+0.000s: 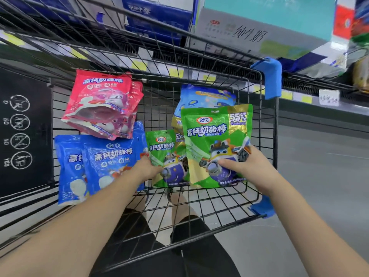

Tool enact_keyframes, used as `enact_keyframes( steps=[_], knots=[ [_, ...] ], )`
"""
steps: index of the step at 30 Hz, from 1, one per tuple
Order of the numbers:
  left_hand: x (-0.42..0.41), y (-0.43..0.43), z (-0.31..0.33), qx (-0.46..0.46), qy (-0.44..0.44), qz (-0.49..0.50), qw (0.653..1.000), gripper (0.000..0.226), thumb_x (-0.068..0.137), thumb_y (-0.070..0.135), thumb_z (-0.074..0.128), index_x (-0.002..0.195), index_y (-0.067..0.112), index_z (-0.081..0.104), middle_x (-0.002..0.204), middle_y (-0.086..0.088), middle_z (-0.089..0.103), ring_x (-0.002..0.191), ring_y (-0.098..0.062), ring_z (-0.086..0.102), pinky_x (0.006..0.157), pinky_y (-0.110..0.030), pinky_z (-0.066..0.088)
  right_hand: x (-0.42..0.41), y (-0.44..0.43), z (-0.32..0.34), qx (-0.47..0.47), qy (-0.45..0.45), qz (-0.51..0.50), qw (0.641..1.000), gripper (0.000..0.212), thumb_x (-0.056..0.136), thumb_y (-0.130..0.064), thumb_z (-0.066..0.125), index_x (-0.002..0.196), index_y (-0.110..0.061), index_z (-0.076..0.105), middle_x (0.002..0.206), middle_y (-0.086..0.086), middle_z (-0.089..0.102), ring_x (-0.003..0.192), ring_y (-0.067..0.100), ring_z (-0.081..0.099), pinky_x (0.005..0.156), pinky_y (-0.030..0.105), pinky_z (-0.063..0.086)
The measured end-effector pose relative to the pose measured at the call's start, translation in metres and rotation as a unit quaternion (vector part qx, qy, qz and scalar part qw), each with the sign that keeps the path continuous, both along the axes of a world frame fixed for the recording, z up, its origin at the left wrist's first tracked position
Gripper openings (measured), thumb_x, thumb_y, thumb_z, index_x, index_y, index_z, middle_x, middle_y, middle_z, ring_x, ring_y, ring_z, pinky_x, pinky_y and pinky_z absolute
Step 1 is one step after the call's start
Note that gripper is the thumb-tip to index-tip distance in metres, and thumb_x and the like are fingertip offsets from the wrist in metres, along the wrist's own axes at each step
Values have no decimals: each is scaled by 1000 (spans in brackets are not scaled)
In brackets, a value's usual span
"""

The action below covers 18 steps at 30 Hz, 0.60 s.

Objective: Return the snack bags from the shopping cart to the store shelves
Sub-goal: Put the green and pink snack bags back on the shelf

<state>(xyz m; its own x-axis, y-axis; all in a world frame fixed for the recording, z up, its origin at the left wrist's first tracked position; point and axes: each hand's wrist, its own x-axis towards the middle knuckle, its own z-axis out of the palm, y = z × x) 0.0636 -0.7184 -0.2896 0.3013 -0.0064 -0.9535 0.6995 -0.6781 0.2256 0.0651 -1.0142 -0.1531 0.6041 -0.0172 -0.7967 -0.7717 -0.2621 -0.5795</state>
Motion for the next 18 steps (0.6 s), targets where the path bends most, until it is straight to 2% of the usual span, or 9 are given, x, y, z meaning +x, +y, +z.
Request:
enact_keyframes(
  steps=[2, 4, 6, 8, 10, 12, 16, 18],
  knots=[
    [-1, -7, -8, -6, 8, 4, 1000, 54, 87, 25, 74, 134, 7, 53, 130, -11, 62, 117, -28, 59, 97, -31, 47, 0, -4, -4, 3, -1, 1, 1000, 55, 75, -26, 90, 123, -23, 64, 112, -4, 78, 105, 17, 74, 101, 45, 55],
    [-1, -14, -12, 4, 14, -10, 1000, 57, 86, 36, 74, 134, 11, 57, 131, -9, 62, 118, -27, 59, 98, -29, 47, 1, -6, -8, 6, 2, 2, 1000, 61, 69, -34, 92, 123, -26, 64, 112, -3, 77, 104, 19, 75, 100, 46, 55],
    [-1, -16, -22, 29, 15, -10, 999, 75, 80, 49, 76, 139, 10, 52, 137, -9, 59, 124, -27, 56, 103, -31, 45, 0, -8, -10, 12, 2, -3, 1000, 64, 68, -34, 92, 124, -25, 64, 114, -2, 77, 105, 20, 74, 100, 46, 55],
    [-5, -14, -38, 60, 25, 5, 998, 104, 60, 64, 81, 142, 9, 47, 140, -8, 57, 126, -28, 54, 106, -35, 45, 0, -8, -11, 15, -1, -5, 1000, 63, 70, -32, 92, 125, -24, 63, 115, -2, 77, 106, 20, 74, 100, 46, 55],
    [-12, -10, -58, 86, 35, 38, 995, 120, 43, 65, 86, 140, 7, 43, 139, -9, 56, 126, -28, 54, 107, -39, 45, 0, -8, -11, 16, -5, -4, 1000, 62, 71, -31, 92, 125, -25, 63, 114, -3, 77, 105, 19, 74, 99, 46, 56],
    [-15, -8, -71, 103, 29, 66, 992, 118, 44, 58, 91, 136, 4, 42, 136, -11, 57, 126, -29, 54, 107, -42, 46, 1, -9, -11, 15, -6, -5, 1000, 58, 74, -27, 91, 125, -25, 63, 113, -4, 77, 104, 17, 75, 98, 45, 56],
    [-17, -11, -60, 129, 25, 98, 987, 116, 35, 60, 91, 127, 4, 46, 123, -12, 62, 118, -31, 58, 101, -43, 50, 1, -8, -12, 12, -16, -5, 1000, 59, 74, -28, 91, 126, -28, 63, 115, -6, 77, 106, 16, 74, 99, 44, 55],
    [-16, -16, -43, 126, 20, 110, 986, 109, 42, 56, 92, 128, 4, 48, 125, -12, 60, 119, -31, 57, 101, -43, 49, 1, -8, -13, 16, -17, -6, 1000, 58, 75, -27, 91, 126, -27, 63, 115, -5, 77, 106, 17, 74, 99, 44, 56]
  ],
)
